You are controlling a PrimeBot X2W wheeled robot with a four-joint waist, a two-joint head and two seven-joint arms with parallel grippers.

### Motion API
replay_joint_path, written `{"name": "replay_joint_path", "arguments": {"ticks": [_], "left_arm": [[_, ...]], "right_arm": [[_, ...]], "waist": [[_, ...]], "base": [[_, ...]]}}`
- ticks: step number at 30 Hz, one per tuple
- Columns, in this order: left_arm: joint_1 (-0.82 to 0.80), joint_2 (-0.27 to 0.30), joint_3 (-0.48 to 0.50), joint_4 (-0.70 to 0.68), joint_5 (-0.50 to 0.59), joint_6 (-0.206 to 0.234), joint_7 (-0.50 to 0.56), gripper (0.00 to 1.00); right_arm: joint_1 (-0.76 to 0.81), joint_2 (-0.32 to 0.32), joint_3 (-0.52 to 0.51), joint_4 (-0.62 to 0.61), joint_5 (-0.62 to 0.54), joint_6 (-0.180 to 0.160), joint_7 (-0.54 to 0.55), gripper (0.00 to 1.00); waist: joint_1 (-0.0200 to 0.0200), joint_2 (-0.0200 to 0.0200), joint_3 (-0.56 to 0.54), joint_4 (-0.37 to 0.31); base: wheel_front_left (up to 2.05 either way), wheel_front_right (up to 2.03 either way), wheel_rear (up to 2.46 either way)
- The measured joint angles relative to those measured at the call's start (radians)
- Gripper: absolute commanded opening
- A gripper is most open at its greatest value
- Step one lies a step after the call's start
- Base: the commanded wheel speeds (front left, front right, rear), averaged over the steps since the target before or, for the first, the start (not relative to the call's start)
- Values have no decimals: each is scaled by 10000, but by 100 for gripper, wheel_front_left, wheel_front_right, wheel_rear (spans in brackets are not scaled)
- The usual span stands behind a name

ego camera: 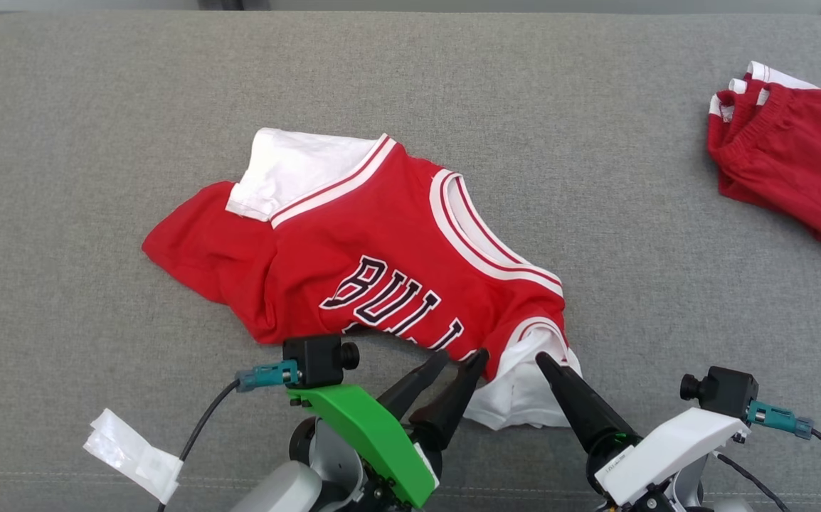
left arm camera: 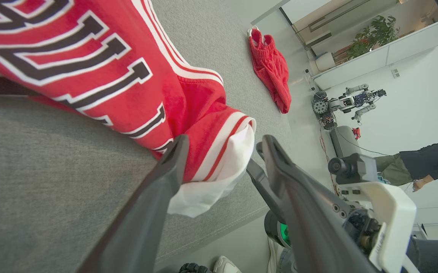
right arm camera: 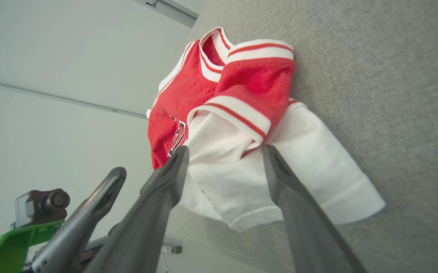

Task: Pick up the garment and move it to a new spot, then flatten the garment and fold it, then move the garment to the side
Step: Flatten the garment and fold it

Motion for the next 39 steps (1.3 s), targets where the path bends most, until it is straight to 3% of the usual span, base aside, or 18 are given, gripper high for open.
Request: {"name": "replay_joint_path", "arguments": {"ticks": [18,19,20,21,23,24,25,27,39], "left_arm": [[0,-59,-125,-38,29,77,117,100],[0,-59,-119,-35,29,77,117,100],[4,-58,-102,-33,29,77,113,100],[6,-54,-81,-33,29,77,111,100],[11,-54,-75,-33,29,77,109,100],[13,-54,-73,-31,29,77,100,100],[15,-54,-67,-17,29,77,100,100],[39,-54,-52,-19,29,77,98,100],[209,-242,140,284,29,75,-224,100]], "right_arm": [[-245,81,-245,568,1110,-184,165,100],[-296,84,-215,593,1124,-184,165,89],[-372,84,-150,619,1129,-184,178,89],[-446,84,-115,623,1129,-184,176,53],[-561,88,-82,627,1129,-184,174,40],[-601,90,-86,625,1129,-180,169,18],[-624,94,-111,625,1129,-180,159,18],[-629,92,-173,573,1127,-180,140,0],[-2692,-140,-267,-995,823,-75,431,0]], "waist": [[0,0,-13,391],[0,0,-21,426],[0,0,-33,456],[0,0,-48,471],[0,0,-70,489],[0,0,-82,493],[0,0,-101,497],[0,0,-138,503],[0,0,-420,576]], "base": [[0,0,0],[0,0,0],[0,0,0],[0,0,0],[0,0,0],[0,0,0],[0,0,0],[0,0,0],[0,0,0]]}}
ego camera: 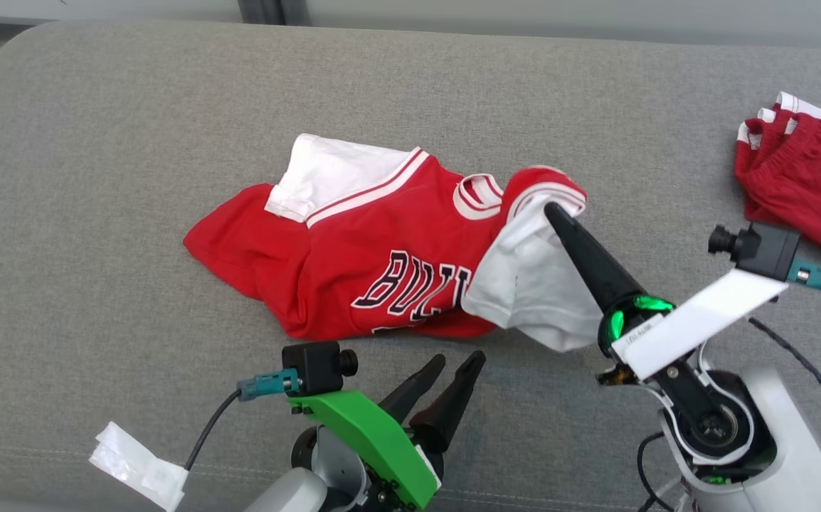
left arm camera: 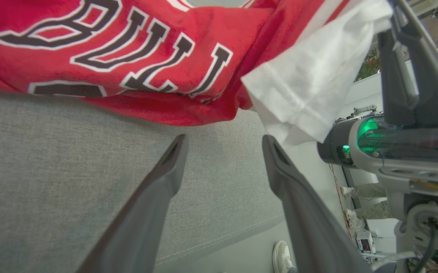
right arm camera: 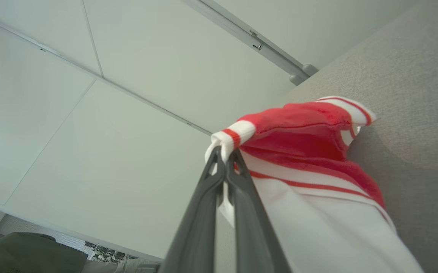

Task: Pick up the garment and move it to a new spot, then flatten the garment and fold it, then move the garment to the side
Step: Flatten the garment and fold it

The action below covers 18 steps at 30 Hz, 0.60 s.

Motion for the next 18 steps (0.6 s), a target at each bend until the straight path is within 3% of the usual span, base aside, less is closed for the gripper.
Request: {"name": "replay_joint_path", "arguments": {"ticks": [10,18], "left_arm": [[-5,-408,-138,466,73,-211,-506,100],[-8,-573,-270,815,67,-499,-855,100]], "right_arm": [[-2294,-420,244,-374,-245,-514,1745,0],[-3456,-251,522,217,-255,-623,2968,0]], "waist": [[0,0,-294,718],[0,0,-522,1517]], "base": [[0,0,0],[0,0,0]]}}
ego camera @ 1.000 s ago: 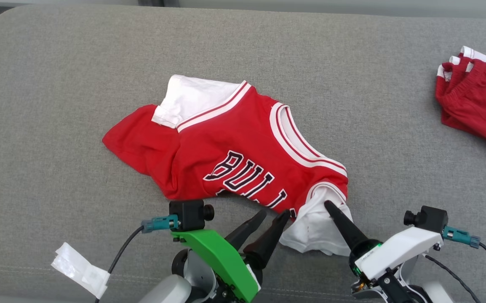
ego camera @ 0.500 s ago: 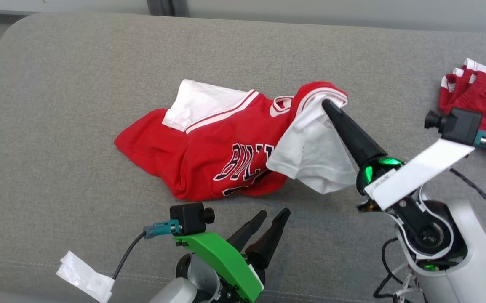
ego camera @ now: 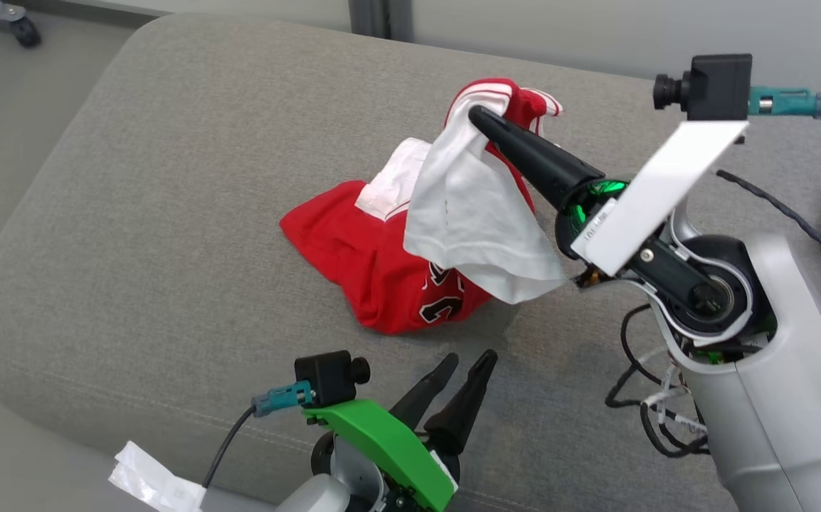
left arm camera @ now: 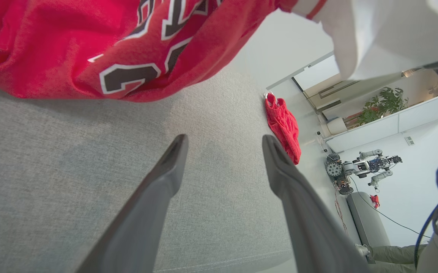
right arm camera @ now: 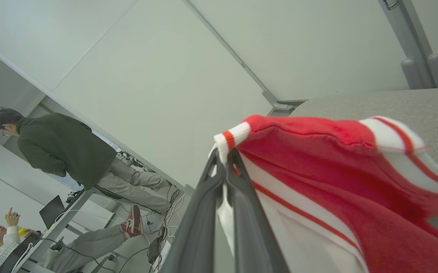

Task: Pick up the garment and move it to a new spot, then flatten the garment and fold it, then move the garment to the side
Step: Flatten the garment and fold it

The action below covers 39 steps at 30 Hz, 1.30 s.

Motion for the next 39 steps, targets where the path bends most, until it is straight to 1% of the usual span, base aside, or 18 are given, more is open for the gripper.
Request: {"name": "replay_joint_path", "arguments": {"ticks": [3,5,9,10,11,15,18,22,24,27,30,33,38,39], "left_arm": [[5,-40,23,0,-13,-23,-240,100],[14,-58,63,-12,-21,-23,-407,100],[45,-77,100,-67,-21,-25,-715,100],[55,-82,96,-88,-21,-27,-786,100],[101,-94,92,-132,-23,-29,-924,100],[193,-123,-77,-163,-21,-31,-1160,100],[210,-144,-242,-213,-21,-31,-1260,100],[217,-150,-282,-219,-21,-46,-1390,100],[216,-153,-318,-199,-21,-127,-1419,100],[216,-155,-370,-182,-109,-151,-1480,100],[207,-155,-491,-182,-205,-234,-1505,100],[193,-155,-658,-196,-267,-318,-1507,100],[-87,-155,-780,-291,-397,-491,-1511,100],[-216,-153,-731,-374,-646,-596,-1519,100]], "right_arm": [[-624,253,-100,543,17,2,299,0],[-1025,491,-589,1267,8,2,297,0],[-1895,512,-2029,3108,-591,4,-17,0],[-2188,508,-2410,3605,-863,4,-176,0],[-2800,493,-3114,4518,-1427,4,-512,0],[-3784,424,-4552,6134,-2259,4,-1260,0],[-4425,372,-5281,7083,-2828,2,-1666,0],[-5336,384,-5923,7927,-3432,4,-2163,0],[-5674,349,-6320,8289,-3735,4,-2527,0],[-5933,33,-6884,8813,-4079,4,-2997,0],[-6026,-309,-7037,9193,-4412,4,-3158,0],[-6071,-301,-7043,9547,-4587,4,-3170,0],[-6104,-401,-7465,9942,-4815,4,-3246,0],[-6129,-430,-7563,9994,-4828,4,-3250,0]], "waist": [[0,0,-83,366],[0,0,-114,592],[0,0,-93,967],[0,0,-64,1039],[0,0,37,1147],[0,0,311,1325],[0,0,524,1480],[0,0,829,1670],[0,0,950,1775],[0,0,1054,1926],[0,0,1090,1992],[0,0,1057,1963],[0,0,1125,1887],[0,0,1159,1872]], "base": [[0,0,0],[0,0,0],[0,0,0],[0,0,0],[0,0,0],[0,0,0],[0,0,0],[0,0,0],[0,0,0],[0,0,0],[0,0,0],[0,0,0],[0,0,0],[0,0,0]]}}
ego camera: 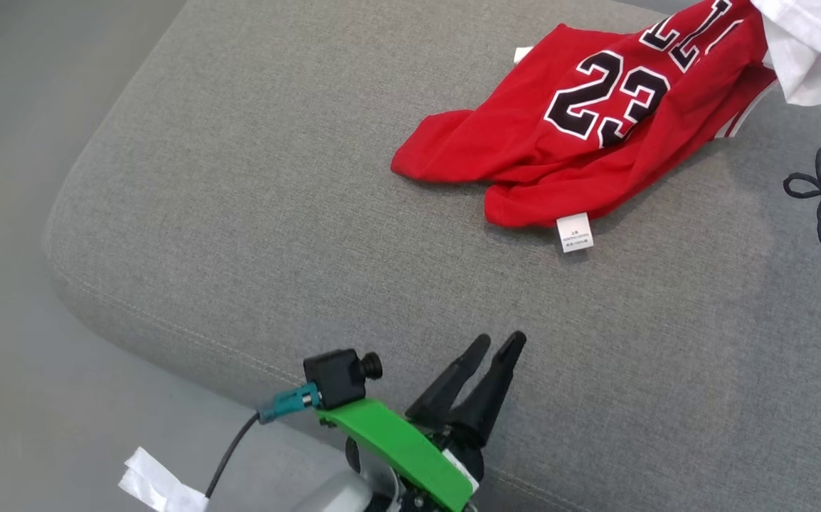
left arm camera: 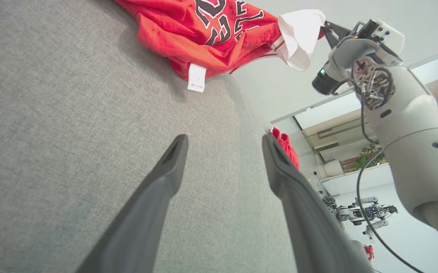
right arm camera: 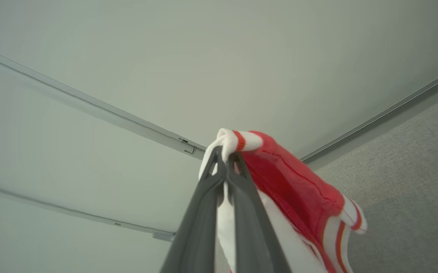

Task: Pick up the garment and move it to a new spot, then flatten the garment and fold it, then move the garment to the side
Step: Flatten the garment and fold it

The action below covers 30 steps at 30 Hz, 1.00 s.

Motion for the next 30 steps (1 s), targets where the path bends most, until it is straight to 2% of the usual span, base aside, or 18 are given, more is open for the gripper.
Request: {"name": "replay_joint_path", "arguments": {"ticks": [5,9,11,18,30], "left_arm": [[-753,-21,439,-186,-1425,-332,-84,100],[-1495,-35,491,401,-1848,-334,-84,100],[-1684,-40,453,700,-2130,-485,-82,100],[-2212,-65,454,2063,-2211,-637,-84,100],[-3269,-119,715,3722,-3239,-855,-163,100]], "right_arm": [[-20,13,-182,104,4,0,-8,0],[-26,190,-192,130,15,0,-8,0],[-26,236,-194,130,29,0,8,0],[-414,554,94,100,31,0,265,0],[-1247,683,512,-167,31,0,633,0]], "waist": [[0,0,130,-100],[0,0,220,-211],[0,0,256,-279],[0,0,481,-621],[0,0,1146,-1460]], "base": [[0,0,0],[0,0,0],[0,0,0],[0,0,0],[0,0,0]]}}
